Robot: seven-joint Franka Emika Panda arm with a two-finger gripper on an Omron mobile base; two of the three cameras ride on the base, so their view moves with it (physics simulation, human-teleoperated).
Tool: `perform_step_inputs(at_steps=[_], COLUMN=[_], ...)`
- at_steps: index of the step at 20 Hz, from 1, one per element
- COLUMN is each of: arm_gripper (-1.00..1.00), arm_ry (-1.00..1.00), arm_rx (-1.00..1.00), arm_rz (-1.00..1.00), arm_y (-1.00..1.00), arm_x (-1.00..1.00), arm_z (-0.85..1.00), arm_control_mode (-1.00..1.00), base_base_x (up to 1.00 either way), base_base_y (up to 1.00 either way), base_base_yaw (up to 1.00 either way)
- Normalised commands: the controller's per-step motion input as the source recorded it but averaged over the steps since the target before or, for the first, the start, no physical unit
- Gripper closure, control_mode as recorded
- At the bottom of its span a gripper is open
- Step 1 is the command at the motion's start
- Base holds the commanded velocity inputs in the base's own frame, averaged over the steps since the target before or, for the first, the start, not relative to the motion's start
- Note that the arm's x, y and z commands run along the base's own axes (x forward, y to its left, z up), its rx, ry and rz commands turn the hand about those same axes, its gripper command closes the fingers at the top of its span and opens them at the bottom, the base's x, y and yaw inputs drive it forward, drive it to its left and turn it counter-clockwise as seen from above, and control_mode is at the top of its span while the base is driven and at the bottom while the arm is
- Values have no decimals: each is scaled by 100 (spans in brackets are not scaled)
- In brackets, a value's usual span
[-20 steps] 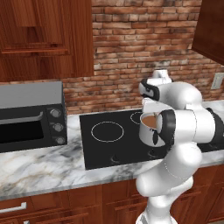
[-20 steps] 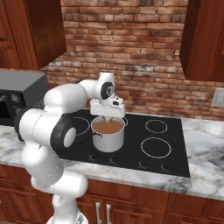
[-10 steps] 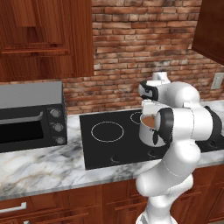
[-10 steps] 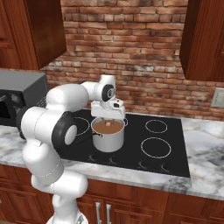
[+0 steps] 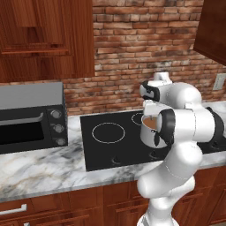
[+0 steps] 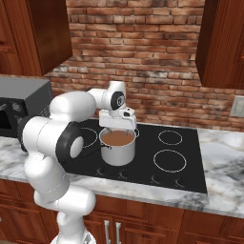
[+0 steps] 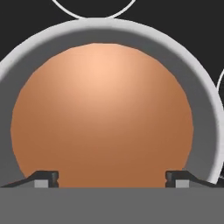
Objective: Pick up the sugar cube(s) and place them in the saucepan with hot chocolate.
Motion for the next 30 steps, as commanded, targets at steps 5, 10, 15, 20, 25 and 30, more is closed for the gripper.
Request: perform_step_inputs(at_steps=[5,10,15,20,25,30], arm_gripper=[-100,-100,-100,-100,-100,-100], arm_ry=[-1,-12,-18,-10,-3,-5], arm_rx=[0,0,-2,0,0,0], arm_rz=[-3,-4,0,0,0,0], arm_y=[-11,-11,0,10,41,43], arm_x=[-22,-47,-59,-69,-69,-72], arm_z=[6,39,72,52,53,59], arm_control_mode=[-100,-100,-100,-100,-100,-100], base_base_x=[0,0,0,0,0,0], base_base_y=[0,0,0,0,0,0], base_base_yaw=[0,0,0,0,0,0])
